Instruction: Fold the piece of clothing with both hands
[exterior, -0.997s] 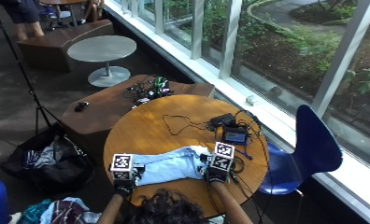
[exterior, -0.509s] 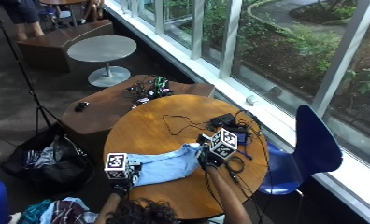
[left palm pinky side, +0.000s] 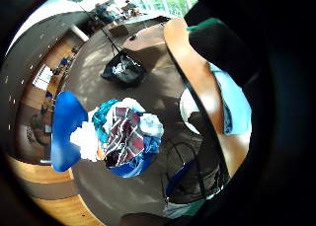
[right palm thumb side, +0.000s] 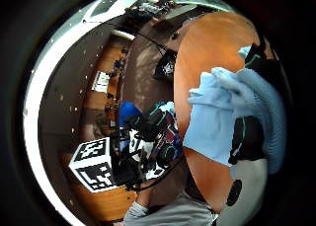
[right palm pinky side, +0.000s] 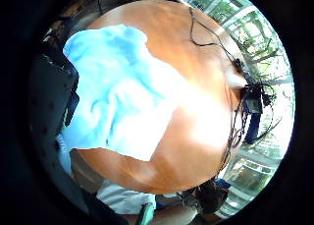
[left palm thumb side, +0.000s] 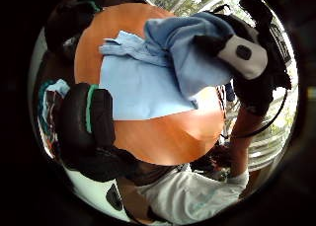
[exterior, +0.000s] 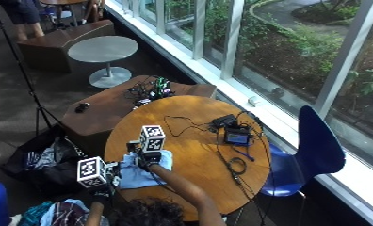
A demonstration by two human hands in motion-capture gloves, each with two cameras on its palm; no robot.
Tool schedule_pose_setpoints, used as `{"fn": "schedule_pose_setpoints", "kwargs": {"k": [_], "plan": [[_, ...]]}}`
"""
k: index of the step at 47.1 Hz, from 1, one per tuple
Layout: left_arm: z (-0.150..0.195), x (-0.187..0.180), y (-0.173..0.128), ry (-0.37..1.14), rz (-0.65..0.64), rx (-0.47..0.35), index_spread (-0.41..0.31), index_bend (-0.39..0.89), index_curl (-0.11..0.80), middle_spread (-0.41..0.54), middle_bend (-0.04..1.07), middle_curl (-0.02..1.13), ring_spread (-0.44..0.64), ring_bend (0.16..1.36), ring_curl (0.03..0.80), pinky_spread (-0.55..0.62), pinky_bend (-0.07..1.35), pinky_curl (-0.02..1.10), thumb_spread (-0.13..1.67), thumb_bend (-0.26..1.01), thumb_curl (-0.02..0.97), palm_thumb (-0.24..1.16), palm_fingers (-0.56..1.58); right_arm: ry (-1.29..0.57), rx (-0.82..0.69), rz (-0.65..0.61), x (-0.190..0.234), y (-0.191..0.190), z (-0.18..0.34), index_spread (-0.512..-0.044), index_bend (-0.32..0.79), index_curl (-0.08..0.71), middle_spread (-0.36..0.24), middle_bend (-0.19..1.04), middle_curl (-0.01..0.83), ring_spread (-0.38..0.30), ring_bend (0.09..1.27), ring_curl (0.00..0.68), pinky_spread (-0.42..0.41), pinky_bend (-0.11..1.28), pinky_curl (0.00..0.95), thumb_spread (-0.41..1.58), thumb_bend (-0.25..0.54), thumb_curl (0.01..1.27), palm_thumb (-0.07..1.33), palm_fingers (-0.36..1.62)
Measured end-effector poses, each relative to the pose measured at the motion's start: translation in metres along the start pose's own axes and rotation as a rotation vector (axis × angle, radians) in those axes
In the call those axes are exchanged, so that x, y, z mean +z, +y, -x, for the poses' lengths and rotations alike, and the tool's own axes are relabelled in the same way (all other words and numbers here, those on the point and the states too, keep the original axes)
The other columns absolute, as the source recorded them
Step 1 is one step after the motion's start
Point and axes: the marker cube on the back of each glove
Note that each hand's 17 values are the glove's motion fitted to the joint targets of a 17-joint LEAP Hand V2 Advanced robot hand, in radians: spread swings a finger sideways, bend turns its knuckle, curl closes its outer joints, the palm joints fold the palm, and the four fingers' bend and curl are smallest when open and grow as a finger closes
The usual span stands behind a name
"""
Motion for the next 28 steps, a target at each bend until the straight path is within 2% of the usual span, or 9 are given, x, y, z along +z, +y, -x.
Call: {"fn": "schedule_pose_setpoints", "kwargs": {"k": [4,10,15,18,20,22,25,26,28], "plan": [[0.012,0.006,0.003,0.007,0.025,-0.034,-0.179,0.14,0.393,-0.151,0.17,0.37,-0.07,0.46,0.357,0.27,0.20,0.37,1.40,0.00,0.289,0.43,0.68,0.035,-0.010,0.066,0.040,-0.008,0.012,-0.218,0.10,0.209,-0.150,0.33,0.493,-0.222,0.80,0.532,-0.212,0.62,0.559,0.64,-0.017,0.59,1.15,1.08],[0.014,0.010,0.006,0.005,0.039,-0.045,-0.178,0.15,0.386,-0.153,0.17,0.37,-0.07,0.46,0.357,0.27,0.20,0.37,1.39,0.00,0.298,0.44,0.68,0.028,-0.023,0.079,0.051,-0.005,0.013,-0.221,0.09,0.217,-0.151,0.33,0.495,-0.223,0.80,0.534,-0.214,0.61,0.561,0.62,-0.022,0.60,1.15,1.08],[0.005,0.012,0.000,0.005,0.011,-0.019,-0.173,0.15,0.382,-0.153,0.17,0.37,-0.07,0.46,0.359,0.27,0.20,0.37,1.38,-0.01,0.305,0.45,0.68,-0.116,-0.122,0.111,0.049,0.001,0.004,-0.217,0.06,0.207,-0.153,0.34,0.501,-0.223,0.80,0.536,-0.220,0.61,0.562,0.61,-0.026,0.61,1.15,1.07],[-0.003,0.007,0.002,-0.006,0.011,-0.006,-0.172,0.15,0.380,-0.153,0.17,0.37,-0.07,0.46,0.359,0.27,0.20,0.37,1.38,-0.01,0.308,0.45,0.68,-0.231,-0.192,0.162,0.040,0.014,-0.008,-0.216,0.04,0.194,-0.148,0.35,0.507,-0.227,0.77,0.535,-0.223,0.60,0.560,0.63,-0.046,0.61,1.09,0.97],[-0.008,0.003,0.002,-0.016,0.002,0.001,-0.171,0.15,0.379,-0.153,0.17,0.37,-0.07,0.46,0.360,0.27,0.20,0.37,1.37,-0.01,0.309,0.45,0.68,-0.287,-0.235,0.194,0.032,0.025,-0.019,-0.211,0.03,0.188,-0.118,0.33,0.505,-0.214,0.76,0.538,-0.194,0.57,0.559,0.73,-0.034,0.60,1.06,0.82],[-0.012,0.003,-0.001,-0.026,-0.021,0.010,-0.171,0.15,0.378,-0.153,0.17,0.37,-0.07,0.46,0.360,0.27,0.20,0.37,1.37,-0.01,0.311,0.45,0.68,-0.317,-0.265,0.227,0.022,0.038,-0.031,-0.213,0.08,0.198,-0.093,0.28,0.492,-0.185,0.72,0.529,-0.137,0.55,0.559,0.83,-0.044,0.58,1.01,0.68],[-0.019,0.001,-0.004,-0.035,-0.033,0.018,-0.170,0.15,0.377,-0.153,0.17,0.37,-0.07,0.46,0.360,0.27,0.20,0.37,1.37,-0.01,0.312,0.45,0.68,-0.322,-0.277,0.267,0.009,0.055,-0.050,-0.218,0.11,0.211,-0.068,0.25,0.481,-0.134,0.63,0.508,-0.063,0.55,0.557,0.92,-0.044,0.55,0.95,0.58],[-0.022,0.001,-0.005,-0.038,-0.032,0.022,-0.170,0.15,0.377,-0.153,0.17,0.37,-0.07,0.47,0.360,0.27,0.20,0.37,1.37,-0.01,0.313,0.45,0.68,-0.314,-0.275,0.279,0.005,0.060,-0.059,-0.221,0.14,0.216,-0.060,0.23,0.471,-0.106,0.56,0.480,-0.020,0.54,0.542,0.96,-0.047,0.54,0.92,0.52],[-0.027,0.003,-0.009,-0.045,-0.031,0.034,-0.170,0.15,0.376,-0.154,0.17,0.37,-0.07,0.47,0.360,0.27,0.20,0.37,1.36,-0.01,0.314,0.45,0.68,-0.276,-0.261,0.298,-0.005,0.071,-0.077,-0.222,0.16,0.228,-0.043,0.23,0.465,-0.071,0.50,0.461,0.048,0.52,0.521,1.02,-0.035,0.53,0.90,0.48]]}}
